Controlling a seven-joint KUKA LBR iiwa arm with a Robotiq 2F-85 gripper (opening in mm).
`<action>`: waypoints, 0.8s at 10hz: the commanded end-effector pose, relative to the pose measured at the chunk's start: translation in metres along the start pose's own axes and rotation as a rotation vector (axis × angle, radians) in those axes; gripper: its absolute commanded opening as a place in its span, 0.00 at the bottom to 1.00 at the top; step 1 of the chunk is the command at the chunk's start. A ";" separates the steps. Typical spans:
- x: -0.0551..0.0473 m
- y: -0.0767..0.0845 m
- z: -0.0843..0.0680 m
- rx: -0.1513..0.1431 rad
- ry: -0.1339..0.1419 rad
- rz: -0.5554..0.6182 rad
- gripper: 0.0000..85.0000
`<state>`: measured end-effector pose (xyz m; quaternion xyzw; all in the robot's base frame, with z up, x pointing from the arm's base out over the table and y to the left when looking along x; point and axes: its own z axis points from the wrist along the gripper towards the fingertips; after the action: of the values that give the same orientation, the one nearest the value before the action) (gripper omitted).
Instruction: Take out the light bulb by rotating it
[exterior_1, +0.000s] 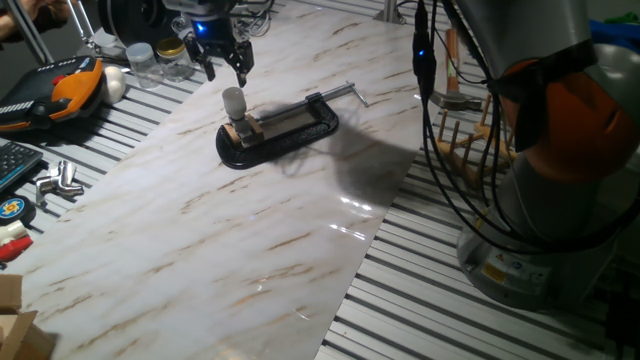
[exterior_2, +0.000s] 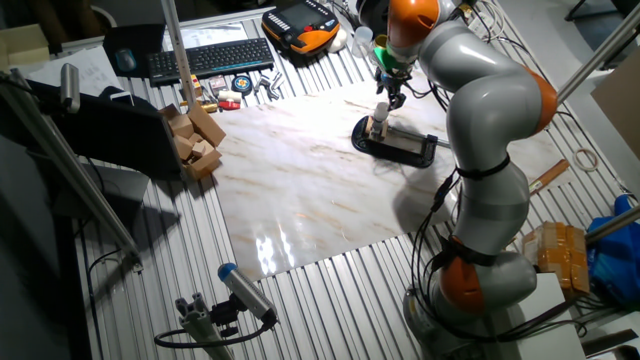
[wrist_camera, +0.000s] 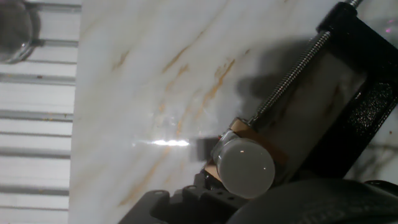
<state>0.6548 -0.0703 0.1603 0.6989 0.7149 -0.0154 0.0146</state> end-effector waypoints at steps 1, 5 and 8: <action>0.000 0.000 0.000 0.054 -0.002 1.219 0.80; -0.001 0.000 0.002 0.059 0.006 1.247 0.60; -0.002 0.000 0.002 0.065 -0.005 1.248 0.60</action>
<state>0.6545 -0.0720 0.1586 0.7901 0.6124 -0.0236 0.0141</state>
